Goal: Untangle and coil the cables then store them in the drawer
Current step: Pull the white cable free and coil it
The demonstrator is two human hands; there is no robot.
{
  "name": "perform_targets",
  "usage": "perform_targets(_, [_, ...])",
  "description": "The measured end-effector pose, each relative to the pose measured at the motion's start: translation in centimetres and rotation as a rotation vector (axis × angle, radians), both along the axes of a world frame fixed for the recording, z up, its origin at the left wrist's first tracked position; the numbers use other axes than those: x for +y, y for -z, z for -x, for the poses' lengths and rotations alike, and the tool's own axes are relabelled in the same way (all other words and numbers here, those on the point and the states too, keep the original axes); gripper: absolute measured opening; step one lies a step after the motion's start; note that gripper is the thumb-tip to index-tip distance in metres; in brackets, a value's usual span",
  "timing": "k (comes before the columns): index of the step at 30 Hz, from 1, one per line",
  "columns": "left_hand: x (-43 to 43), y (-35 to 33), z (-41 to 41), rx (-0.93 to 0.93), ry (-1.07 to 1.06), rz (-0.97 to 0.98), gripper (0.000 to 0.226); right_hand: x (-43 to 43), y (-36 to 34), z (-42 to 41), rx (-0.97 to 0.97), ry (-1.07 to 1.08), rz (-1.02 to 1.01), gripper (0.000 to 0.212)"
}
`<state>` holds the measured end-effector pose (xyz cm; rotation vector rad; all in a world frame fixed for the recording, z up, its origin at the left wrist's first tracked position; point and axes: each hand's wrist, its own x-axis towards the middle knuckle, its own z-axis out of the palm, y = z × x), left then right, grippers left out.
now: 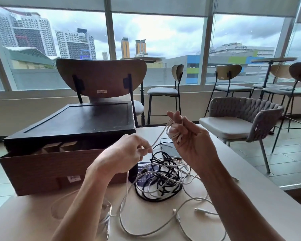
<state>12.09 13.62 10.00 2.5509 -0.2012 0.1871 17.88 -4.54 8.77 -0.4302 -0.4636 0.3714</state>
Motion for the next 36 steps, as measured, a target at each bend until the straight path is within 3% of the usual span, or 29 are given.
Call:
perform_targets(4, [-1.0,-0.3,0.5,0.114,0.065,-0.06,0.016,0.2,0.0,-0.1,0.004,0.108,0.021,0.031])
perform_targets(10, [-1.0,-1.5,1.7,0.135,0.056,-0.203,0.022,1.0,0.5,0.2,-0.184,0.362,0.368,0.024])
perform_targets(16, [-1.1,-2.5,2.7,0.051,0.089,-0.313,0.026,2.2,1.2,0.7,-0.511,0.545,0.783,0.028])
perform_targets(18, [-1.0,-3.2,3.1,-0.027,0.157,-0.285,0.022,2.1,1.8,0.6,-0.656,0.647,1.017,0.022])
perform_targets(20, [-0.6,-3.8,3.4,-0.142,0.205,-0.222,0.018,2.0,2.4,0.6,-0.727,0.608,1.117,0.017])
perform_targets(30, [1.7,-2.9,1.5,-0.51,-0.002,0.135,0.012,1.5,1.4,0.8,-0.634,0.216,0.849,0.05])
perform_targets(36, [1.4,-1.9,0.5,-0.599,-0.121,0.283,0.015,0.8,0.5,0.9,-0.643,0.038,0.701,0.04])
